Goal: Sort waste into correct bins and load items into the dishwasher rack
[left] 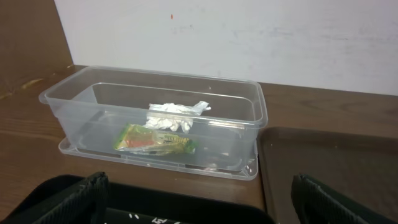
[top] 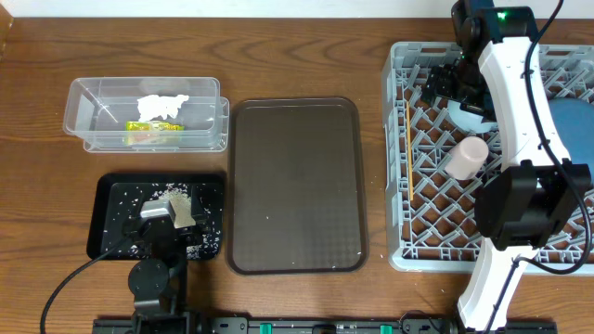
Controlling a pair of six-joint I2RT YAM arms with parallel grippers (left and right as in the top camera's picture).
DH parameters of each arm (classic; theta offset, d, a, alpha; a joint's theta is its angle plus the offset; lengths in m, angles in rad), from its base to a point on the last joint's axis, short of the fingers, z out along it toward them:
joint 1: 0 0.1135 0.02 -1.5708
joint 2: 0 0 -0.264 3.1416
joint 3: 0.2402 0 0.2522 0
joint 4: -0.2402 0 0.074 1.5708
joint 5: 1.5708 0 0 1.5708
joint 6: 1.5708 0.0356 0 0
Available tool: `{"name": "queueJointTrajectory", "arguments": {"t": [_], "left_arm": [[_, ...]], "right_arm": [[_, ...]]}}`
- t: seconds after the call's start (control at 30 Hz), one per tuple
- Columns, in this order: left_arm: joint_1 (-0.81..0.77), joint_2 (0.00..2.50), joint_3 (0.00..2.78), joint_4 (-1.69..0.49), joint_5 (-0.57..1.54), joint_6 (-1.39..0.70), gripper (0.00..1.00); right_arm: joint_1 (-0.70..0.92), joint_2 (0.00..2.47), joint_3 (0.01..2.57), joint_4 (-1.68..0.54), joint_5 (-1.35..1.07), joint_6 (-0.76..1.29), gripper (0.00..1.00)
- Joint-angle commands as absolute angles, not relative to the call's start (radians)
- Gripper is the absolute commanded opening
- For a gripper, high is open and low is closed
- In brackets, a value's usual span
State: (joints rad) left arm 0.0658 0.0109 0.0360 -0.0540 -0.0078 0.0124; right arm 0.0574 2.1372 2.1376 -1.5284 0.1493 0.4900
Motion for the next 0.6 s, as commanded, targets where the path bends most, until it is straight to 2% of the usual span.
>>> {"name": "queueJointTrajectory", "arguments": {"t": [0.0,0.13,0.37,0.57], "left_arm": [[0.071,0.004,0.004,-0.069,-0.035,0.030,0.95],[0.071,0.004,0.004,-0.069,-0.035,0.030,0.95],[0.071,0.004,0.004,-0.069,-0.035,0.030,0.95],[0.071,0.004,0.004,-0.069,-0.035,0.030,0.95]], "right_arm": [[0.057,2.134,2.150,-1.529,0.152,0.501,0.99],[0.067,2.048,2.150,-1.530,0.152,0.501,0.99],[0.111,1.758,2.150,-1.530,0.152,0.500,0.99],[0.103,1.503,2.150,-1.480,0.280,0.493,0.99]]}}
